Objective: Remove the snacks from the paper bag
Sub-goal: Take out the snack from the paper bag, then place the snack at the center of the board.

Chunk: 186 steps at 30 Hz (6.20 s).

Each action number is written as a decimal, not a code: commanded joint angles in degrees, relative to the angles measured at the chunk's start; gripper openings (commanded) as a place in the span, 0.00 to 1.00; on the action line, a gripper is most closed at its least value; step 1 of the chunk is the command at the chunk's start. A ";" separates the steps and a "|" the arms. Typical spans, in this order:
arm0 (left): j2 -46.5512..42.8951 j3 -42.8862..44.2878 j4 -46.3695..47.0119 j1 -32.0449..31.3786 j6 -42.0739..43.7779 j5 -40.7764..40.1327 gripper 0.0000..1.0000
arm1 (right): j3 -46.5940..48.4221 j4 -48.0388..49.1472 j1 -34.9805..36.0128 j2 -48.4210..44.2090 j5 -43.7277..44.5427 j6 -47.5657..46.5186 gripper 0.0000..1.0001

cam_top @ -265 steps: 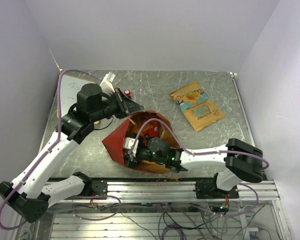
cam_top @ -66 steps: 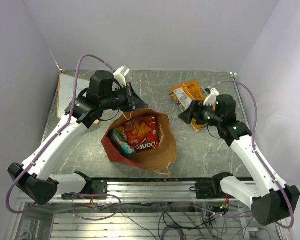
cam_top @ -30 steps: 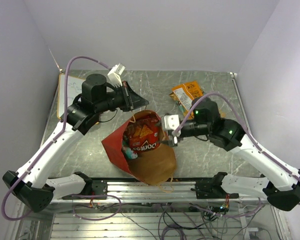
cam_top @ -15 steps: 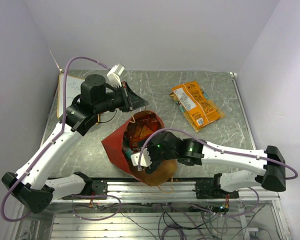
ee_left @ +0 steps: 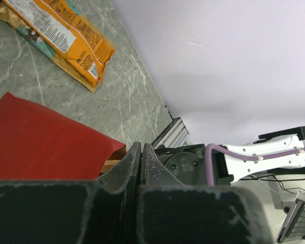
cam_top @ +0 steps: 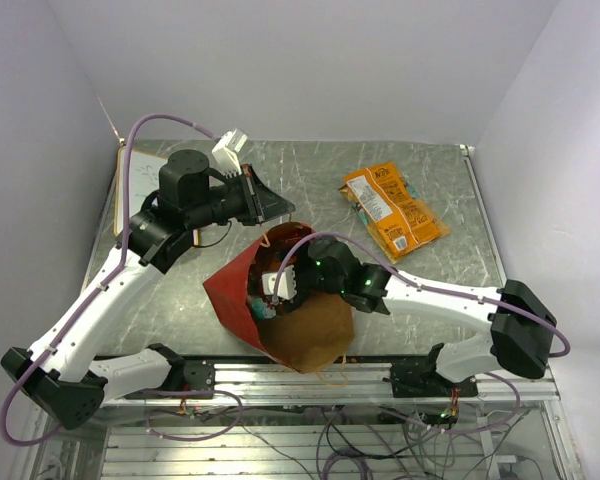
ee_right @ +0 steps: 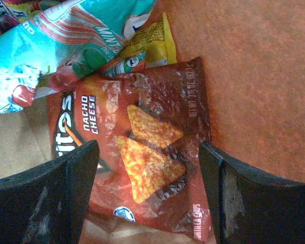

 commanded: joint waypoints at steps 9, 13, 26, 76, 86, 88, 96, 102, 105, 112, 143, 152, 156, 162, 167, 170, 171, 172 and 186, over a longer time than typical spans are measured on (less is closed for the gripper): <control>-2.03 0.92 5.26 -0.47 -0.47 1.37 0.07 | 2.44 5.08 -4.45 5.36 3.96 -2.70 0.79; -1.63 1.64 2.53 -0.48 0.50 0.30 0.07 | 1.86 6.96 -4.54 6.35 5.54 -3.69 0.80; -3.70 -1.51 -1.87 -0.46 -1.93 -3.90 0.07 | -0.40 12.91 -8.88 12.96 -5.70 -0.84 0.66; -5.64 1.40 -10.33 -0.41 1.05 -6.89 0.07 | 1.49 47.09 8.85 26.49 45.78 35.40 0.41; -5.65 1.77 -11.47 -0.36 1.17 -10.55 0.07 | -3.27 35.37 8.86 12.62 39.03 37.75 0.00; -5.60 1.77 -11.46 -0.34 0.77 -11.15 0.07 | -4.80 34.93 8.85 10.03 37.17 38.09 0.00; -5.77 0.43 -9.39 -0.32 -1.24 -11.20 0.07 | -9.52 33.85 8.85 -0.90 29.16 41.60 0.00; -5.93 -2.27 -7.05 -0.27 -4.56 -9.58 0.07 | -6.54 29.04 8.85 -8.88 24.30 43.34 0.00; -6.40 -5.41 -3.37 -0.31 -7.37 -8.17 0.07 | -3.45 25.79 8.85 -12.16 22.77 44.56 0.00; -7.19 -5.01 -2.91 -0.27 -9.86 -10.50 0.07 | 3.52 17.66 8.81 -17.77 28.91 53.64 0.00; 5.06 14.47 -22.64 1.06 11.98 -9.63 0.07 | 30.01 9.31 -12.62 -12.34 42.93 19.06 0.00; 9.06 17.39 -23.95 3.86 16.64 -4.86 0.07 | 10.39 16.82 -36.71 -7.42 30.82 25.54 0.00; 11.11 17.17 -23.34 6.50 17.44 -1.41 0.07 | 6.51 16.99 -44.61 -6.25 26.83 23.32 0.00; 14.05 17.82 -22.97 11.24 19.16 2.01 0.07 | 6.82 15.99 -53.24 -1.76 18.58 12.86 0.00; 16.15 18.62 -22.58 13.62 20.12 2.75 0.07 | 7.89 14.37 -54.79 6.15 7.35 -0.68 0.00; 18.26 21.93 -23.46 14.09 22.55 2.46 0.07 | 9.84 18.00 -54.33 13.47 5.50 -2.25 0.00; 18.98 22.92 -23.67 14.09 23.34 2.73 0.07 | 11.17 18.61 -53.90 15.71 5.36 -3.06 0.00; 19.60 23.76 -23.79 14.09 23.92 3.10 0.07 | 12.38 18.67 -53.42 17.76 4.97 -4.02 0.00; 20.96 22.91 -19.91 14.08 21.59 6.50 0.07 | 16.14 17.94 -46.98 30.15 -13.23 -18.11 0.00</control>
